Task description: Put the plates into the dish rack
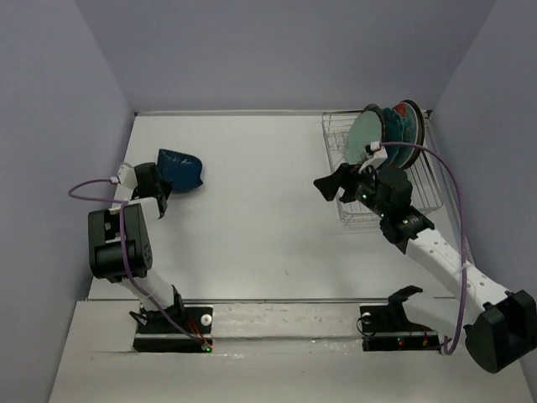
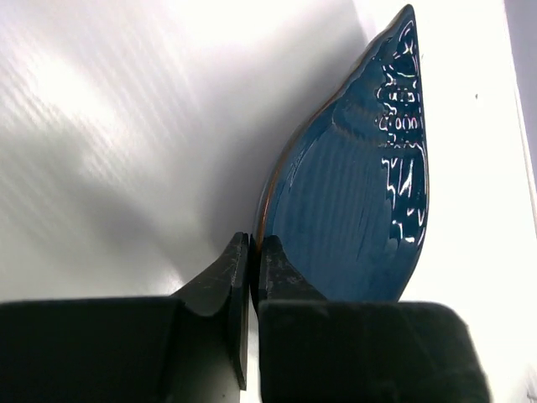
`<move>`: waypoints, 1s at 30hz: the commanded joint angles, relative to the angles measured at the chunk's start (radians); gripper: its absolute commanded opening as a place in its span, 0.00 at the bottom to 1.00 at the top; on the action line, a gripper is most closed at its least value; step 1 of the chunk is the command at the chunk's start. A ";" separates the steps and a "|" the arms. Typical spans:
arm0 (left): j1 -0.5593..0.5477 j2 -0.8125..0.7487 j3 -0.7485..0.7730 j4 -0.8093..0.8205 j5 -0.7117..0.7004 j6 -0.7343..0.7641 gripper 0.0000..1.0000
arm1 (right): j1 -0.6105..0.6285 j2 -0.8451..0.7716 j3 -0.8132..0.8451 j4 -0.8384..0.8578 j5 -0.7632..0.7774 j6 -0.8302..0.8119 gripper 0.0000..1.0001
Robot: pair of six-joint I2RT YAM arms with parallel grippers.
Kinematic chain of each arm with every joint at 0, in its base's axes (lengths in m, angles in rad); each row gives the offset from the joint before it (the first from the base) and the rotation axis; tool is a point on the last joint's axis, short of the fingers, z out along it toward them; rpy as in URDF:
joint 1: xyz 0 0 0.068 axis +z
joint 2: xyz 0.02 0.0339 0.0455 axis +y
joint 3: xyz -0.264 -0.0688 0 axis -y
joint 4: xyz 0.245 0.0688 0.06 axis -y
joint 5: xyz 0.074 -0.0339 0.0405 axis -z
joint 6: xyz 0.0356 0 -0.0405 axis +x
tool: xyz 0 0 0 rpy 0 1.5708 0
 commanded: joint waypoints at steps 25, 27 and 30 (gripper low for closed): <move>-0.456 -0.911 -0.485 0.204 0.374 -0.063 0.06 | 0.239 0.405 0.272 -0.055 -0.016 0.056 0.89; -0.459 -0.942 -0.494 0.205 0.384 -0.060 0.06 | 0.265 0.423 0.284 -0.040 -0.039 0.057 0.89; -0.465 -0.967 -0.500 0.205 0.394 -0.053 0.06 | 0.265 0.442 0.277 0.035 -0.115 0.088 0.89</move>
